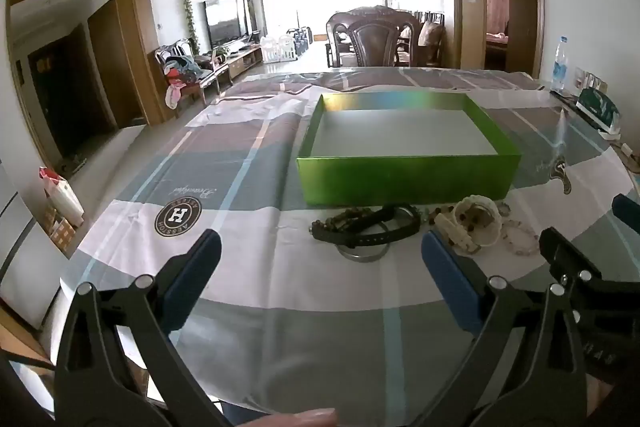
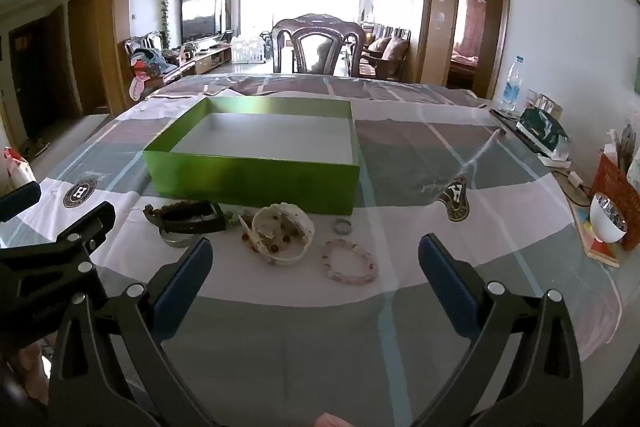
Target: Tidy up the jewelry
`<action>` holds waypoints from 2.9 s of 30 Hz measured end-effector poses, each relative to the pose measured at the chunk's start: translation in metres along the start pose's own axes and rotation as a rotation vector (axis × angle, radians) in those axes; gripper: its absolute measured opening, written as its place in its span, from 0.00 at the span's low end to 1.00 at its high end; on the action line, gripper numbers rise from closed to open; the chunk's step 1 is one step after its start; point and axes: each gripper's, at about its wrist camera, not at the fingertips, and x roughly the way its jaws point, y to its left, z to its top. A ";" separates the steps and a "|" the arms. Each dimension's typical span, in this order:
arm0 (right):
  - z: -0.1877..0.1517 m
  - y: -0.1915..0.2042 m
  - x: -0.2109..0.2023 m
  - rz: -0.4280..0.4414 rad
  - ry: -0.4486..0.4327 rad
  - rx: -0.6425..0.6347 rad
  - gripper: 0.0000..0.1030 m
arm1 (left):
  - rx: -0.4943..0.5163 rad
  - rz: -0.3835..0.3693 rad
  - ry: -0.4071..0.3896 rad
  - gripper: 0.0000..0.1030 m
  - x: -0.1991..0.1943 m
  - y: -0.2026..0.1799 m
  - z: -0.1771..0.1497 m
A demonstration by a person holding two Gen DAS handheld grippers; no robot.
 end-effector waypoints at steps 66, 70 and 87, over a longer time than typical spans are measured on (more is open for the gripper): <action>-0.008 -0.005 -0.005 0.015 -0.008 0.025 0.98 | -0.011 -0.030 0.009 0.96 -0.006 -0.003 -0.005; -0.007 -0.005 -0.005 0.017 -0.007 0.026 0.98 | -0.010 -0.030 0.009 0.96 -0.006 -0.003 -0.004; -0.009 -0.003 -0.004 0.019 -0.001 0.029 0.98 | -0.010 -0.030 0.011 0.96 -0.004 -0.002 -0.003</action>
